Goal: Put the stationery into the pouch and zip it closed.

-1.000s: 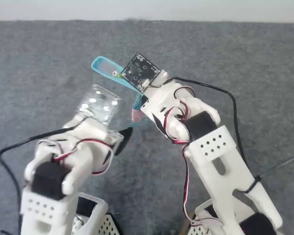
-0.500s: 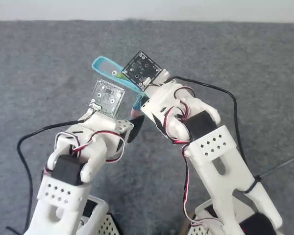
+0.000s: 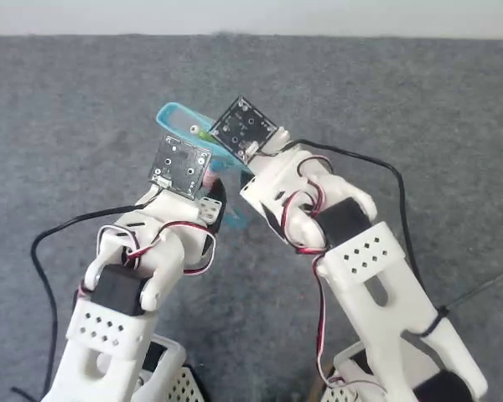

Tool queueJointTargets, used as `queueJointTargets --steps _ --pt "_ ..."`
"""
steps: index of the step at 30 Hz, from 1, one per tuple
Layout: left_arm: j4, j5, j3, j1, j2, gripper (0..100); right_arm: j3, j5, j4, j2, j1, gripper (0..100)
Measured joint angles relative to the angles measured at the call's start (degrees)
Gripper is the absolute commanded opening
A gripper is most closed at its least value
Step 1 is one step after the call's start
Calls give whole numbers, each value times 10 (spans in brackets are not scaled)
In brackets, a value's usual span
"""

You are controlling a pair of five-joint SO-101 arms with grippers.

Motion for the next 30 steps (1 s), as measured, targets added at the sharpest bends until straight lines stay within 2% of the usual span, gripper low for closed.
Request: queueJointTargets --steps 4,9,14,30 --pt "21 0 -14 -8 0 10 29 0 -29 -2 -1 7" --pt "62 -2 -58 -60 0 10 56 11 -39 -3 -2 6" --pt "64 -2 -62 -88 0 10 89 14 -69 -3 -3 6" --pt "64 -23 -61 -174 1 10 124 35 -70 -3 9 6"
